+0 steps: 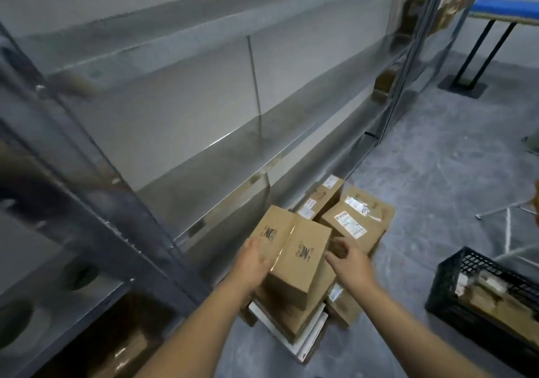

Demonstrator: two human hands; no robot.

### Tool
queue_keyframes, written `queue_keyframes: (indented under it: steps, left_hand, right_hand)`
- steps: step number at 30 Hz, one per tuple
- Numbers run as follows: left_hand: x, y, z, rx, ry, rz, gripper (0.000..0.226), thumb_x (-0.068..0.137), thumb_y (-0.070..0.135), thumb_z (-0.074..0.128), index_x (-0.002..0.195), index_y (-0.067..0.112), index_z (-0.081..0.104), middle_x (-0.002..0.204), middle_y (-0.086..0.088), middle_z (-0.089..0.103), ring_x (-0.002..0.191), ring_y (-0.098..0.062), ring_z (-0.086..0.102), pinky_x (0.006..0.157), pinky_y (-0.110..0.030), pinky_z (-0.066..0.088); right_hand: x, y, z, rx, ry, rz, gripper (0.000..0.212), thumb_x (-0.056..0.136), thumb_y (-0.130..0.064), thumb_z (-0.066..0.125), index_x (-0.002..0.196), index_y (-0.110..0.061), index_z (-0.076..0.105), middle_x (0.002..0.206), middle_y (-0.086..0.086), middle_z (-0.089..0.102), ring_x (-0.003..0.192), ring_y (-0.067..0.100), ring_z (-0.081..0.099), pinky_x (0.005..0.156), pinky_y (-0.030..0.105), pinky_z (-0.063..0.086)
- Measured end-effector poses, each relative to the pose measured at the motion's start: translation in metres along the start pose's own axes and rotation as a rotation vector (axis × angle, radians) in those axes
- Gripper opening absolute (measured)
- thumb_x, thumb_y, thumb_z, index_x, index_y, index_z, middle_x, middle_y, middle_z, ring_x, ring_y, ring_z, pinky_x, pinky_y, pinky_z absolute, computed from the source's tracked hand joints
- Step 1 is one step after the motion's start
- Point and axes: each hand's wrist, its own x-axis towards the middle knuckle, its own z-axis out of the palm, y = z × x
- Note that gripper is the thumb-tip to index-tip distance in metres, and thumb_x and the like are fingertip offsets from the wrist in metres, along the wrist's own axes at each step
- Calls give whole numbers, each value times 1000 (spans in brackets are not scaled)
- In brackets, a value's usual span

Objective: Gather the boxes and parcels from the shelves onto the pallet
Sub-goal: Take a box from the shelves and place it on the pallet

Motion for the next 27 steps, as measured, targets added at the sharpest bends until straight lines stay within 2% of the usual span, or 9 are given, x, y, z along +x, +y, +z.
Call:
queue_keyframes:
  steps: [3, 6, 9, 12, 16, 19, 22, 25, 27]
  left_hand:
    - [54, 10, 8, -51, 70, -85, 48, 97, 26, 53, 139, 8, 38, 142, -8, 40, 125, -23, 47, 105, -34, 40]
    - [97, 4, 17, -57, 90, -141, 55, 97, 25, 53, 145, 7, 32, 150, -8, 33, 133, -23, 40, 108, -31, 34]
    - [123, -19, 27, -74, 107, -259, 62, 97, 28, 54, 149, 8, 28, 153, -9, 28, 137, -26, 36, 109, -38, 35]
    - [136, -43, 42, -72, 85, -363, 64, 96, 29, 54, 149, 5, 27, 152, -13, 29, 137, -29, 36, 109, -40, 35]
    - [148, -60, 68, -58, 67, -410, 54, 94, 30, 58, 140, 7, 40, 143, -11, 37, 130, -27, 41, 108, -37, 38]
    - [150, -61, 85, -40, 198, -448, 63, 86, 43, 62, 141, 22, 37, 140, -4, 36, 134, -25, 35, 111, -43, 29]
    - [136, -57, 105, -84, 198, -549, 60, 82, 59, 56, 133, 30, 47, 133, -4, 36, 130, -25, 31, 111, -46, 30]
    - [102, -65, 116, -283, 231, -557, 44, 85, 51, 60, 121, 26, 57, 116, 2, 33, 122, -19, 32, 107, -35, 33]
    - [72, -70, 113, -414, 294, -518, 35, 86, 40, 64, 116, 24, 54, 116, 4, 32, 116, -15, 37, 99, -28, 34]
  right_hand:
    - [59, 17, 4, 31, -94, 70, 54, 83, -27, 73, 130, -10, 52, 127, 7, 62, 117, 21, 57, 95, 33, 45]
    - [108, 40, 11, 38, -193, 119, 59, 85, -30, 72, 134, -10, 47, 128, 7, 61, 107, 16, 56, 87, 29, 46]
    - [142, 63, 27, 34, -317, 197, 64, 87, -33, 69, 138, -5, 43, 130, 12, 59, 116, 26, 57, 95, 45, 49]
    - [152, 79, 46, 38, -339, 263, 55, 89, -33, 66, 129, 2, 51, 124, 18, 61, 114, 33, 57, 93, 45, 49]
    - [147, 85, 72, 126, -452, 223, 41, 91, -26, 64, 127, -9, 54, 118, 7, 62, 115, 28, 57, 96, 44, 49]
    - [148, 91, 79, 180, -389, 233, 45, 86, -21, 70, 126, -7, 54, 113, 2, 62, 117, 30, 57, 90, 39, 48]
    - [149, 104, 71, 202, -276, 309, 61, 84, -22, 73, 134, -7, 42, 124, 10, 58, 120, 33, 52, 100, 50, 44]
    - [132, 112, 61, 181, -332, 296, 51, 85, -26, 71, 129, -16, 49, 120, 5, 60, 116, 30, 53, 99, 51, 43]
    - [117, 114, 54, 197, -342, 255, 43, 86, -21, 70, 125, -17, 53, 111, 0, 65, 107, 24, 58, 88, 42, 47]
